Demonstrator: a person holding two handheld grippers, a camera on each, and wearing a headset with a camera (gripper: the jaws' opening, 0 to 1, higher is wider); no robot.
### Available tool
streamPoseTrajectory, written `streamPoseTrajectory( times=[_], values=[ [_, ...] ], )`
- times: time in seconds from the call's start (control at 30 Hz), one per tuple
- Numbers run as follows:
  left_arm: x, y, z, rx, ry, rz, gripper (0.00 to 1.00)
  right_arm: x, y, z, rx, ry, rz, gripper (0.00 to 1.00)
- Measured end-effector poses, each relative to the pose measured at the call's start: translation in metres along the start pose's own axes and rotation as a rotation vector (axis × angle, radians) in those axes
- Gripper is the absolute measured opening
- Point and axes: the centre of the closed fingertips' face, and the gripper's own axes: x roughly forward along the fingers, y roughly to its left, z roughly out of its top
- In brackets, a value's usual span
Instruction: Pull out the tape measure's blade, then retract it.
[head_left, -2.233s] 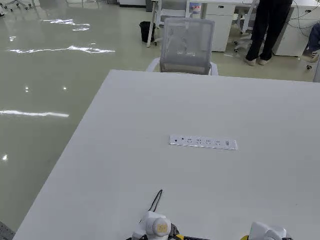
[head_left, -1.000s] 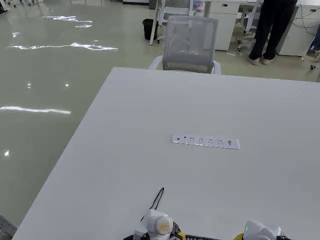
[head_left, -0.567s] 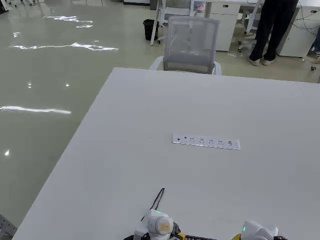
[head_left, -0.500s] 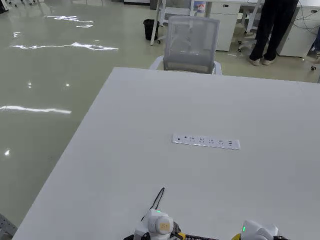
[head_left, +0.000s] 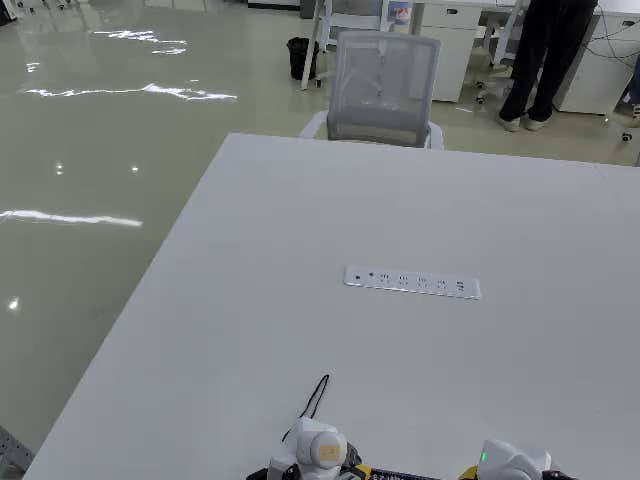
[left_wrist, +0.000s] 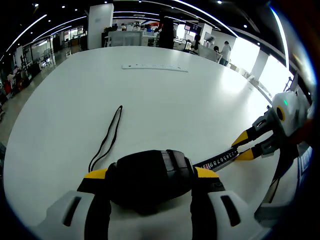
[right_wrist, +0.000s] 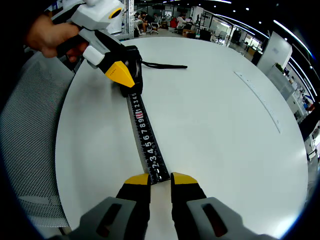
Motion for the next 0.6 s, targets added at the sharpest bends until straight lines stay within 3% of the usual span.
streamPoseTrajectory(
  times=[0.6],
  values=[
    [-0.0009, 0.0004, 0.0001, -0.002, 0.002, -0.004, 0.61, 0.0036, 0.002, 0.0066, -0.007, -0.001, 0.001, 0.15]
  ],
)
